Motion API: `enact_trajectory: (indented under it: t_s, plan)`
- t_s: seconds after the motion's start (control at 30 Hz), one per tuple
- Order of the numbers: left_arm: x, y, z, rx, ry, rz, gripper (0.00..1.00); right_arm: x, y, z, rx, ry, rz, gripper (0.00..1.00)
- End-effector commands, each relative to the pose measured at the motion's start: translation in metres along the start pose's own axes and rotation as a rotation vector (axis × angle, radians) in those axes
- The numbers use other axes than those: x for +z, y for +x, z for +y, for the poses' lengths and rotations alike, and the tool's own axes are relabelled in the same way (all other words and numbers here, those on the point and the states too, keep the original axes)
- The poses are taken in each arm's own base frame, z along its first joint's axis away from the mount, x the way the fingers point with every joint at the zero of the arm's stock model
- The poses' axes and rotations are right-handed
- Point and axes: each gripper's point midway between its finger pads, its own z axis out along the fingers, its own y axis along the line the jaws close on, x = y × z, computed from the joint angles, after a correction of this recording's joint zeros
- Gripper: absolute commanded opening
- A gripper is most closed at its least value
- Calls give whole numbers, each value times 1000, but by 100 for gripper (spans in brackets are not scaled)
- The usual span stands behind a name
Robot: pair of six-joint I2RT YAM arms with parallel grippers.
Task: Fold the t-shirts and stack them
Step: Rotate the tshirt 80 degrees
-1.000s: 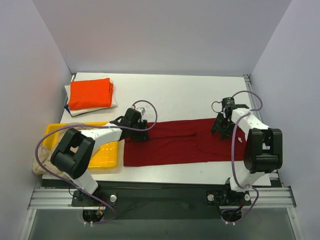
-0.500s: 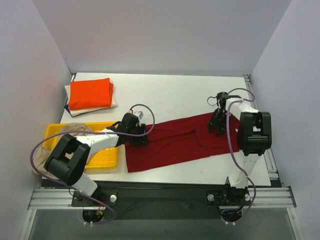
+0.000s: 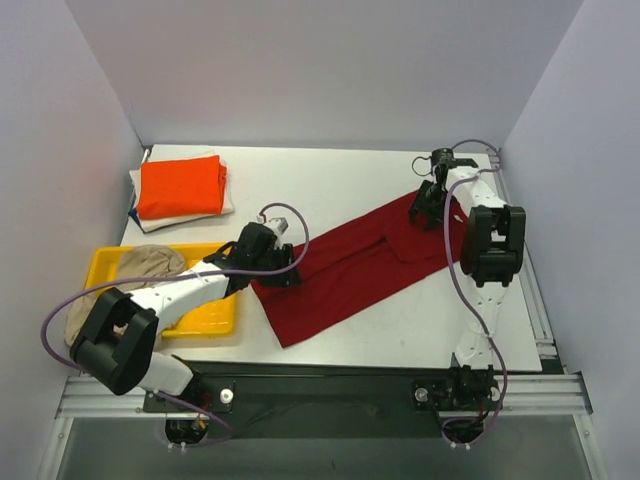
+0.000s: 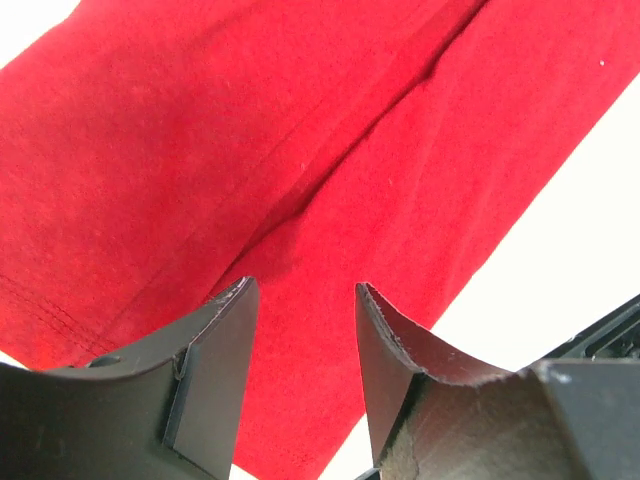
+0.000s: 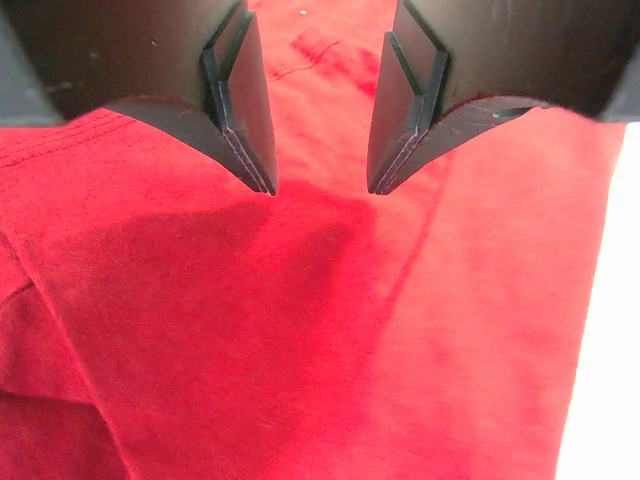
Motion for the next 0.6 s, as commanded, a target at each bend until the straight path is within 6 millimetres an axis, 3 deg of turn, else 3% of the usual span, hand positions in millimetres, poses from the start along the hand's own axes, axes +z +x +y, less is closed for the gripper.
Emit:
enact_trajectory:
  t_s: [0.0,0.1,0.2,0.37,0.57]
  plan:
    - [0,-22,-4,34,-12,-40,54,-42,-8,12,-36,-71,-29,42]
    - [15,-14,8,37,-47,-7,54,-66,-7,16,-44,-105,-61,42]
    - [24,-4,24,31,-107,15,54,-76,12,10,-43,-114,-40,42]
    - [30,5,32,21,-115,15,54,-60,62,-6,-31,-81,66,42]
    - [35,22,35,15,-108,57,54,-33,98,-18,-2,-9,158,39]
